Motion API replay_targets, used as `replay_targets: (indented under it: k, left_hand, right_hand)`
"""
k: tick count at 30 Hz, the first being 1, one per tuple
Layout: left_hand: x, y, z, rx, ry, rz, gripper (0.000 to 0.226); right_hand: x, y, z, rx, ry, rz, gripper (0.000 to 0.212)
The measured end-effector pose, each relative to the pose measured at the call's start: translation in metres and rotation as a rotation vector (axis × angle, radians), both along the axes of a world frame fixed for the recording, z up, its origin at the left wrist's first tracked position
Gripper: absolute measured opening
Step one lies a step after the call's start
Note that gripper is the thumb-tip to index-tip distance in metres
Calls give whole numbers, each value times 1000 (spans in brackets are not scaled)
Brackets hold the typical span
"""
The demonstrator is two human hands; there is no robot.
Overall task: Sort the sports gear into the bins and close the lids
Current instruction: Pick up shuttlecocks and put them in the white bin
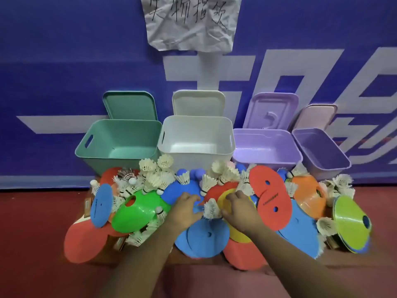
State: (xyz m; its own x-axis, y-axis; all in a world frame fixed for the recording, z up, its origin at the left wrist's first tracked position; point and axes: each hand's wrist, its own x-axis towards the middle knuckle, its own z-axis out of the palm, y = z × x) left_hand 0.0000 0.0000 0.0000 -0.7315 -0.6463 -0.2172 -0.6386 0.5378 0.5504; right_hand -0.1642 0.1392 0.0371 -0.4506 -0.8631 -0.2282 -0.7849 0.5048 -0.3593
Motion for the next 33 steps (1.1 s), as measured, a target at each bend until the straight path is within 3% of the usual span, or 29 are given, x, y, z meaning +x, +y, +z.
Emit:
replay_targets:
  k: [5,9,13,15,19,22,25,29,33]
  left_hand:
    - [-29,19,-31,54,-75,-136,36]
    - [-35,19,-41,81,99,-94,28]
    - [-27,7,-29,189,245,74,35]
    - [-20,0,-21,266,286,117,33]
    - [-9,-13,-2,352,289,134,15]
    - [-4,-20,14,400,296,184,20]
    - [1,-23,26,451,312,164,29]
    - [6,-27,40,579,394,169,66]
    - [13,-28,53,546,382,80,60]
  right_hand:
    - [1,-8,-24,-13,-18,-5,42]
    - [-3,0,-33,-168,-23,-21,35]
    - [-21,0,-26,-305,69,-322,40]
    - [-32,-5,-24,-261,50,-456,47]
    - [-42,-12,-30,-143,-22,-497,32]
    - [-40,-14,-23,-251,-95,-523,16]
    - [-34,-14,-2,-371,-143,-510,12]
    - [-13,-11,41,-531,-228,-467,11]
    - [16,-16,77,-590,-298,-345,10]
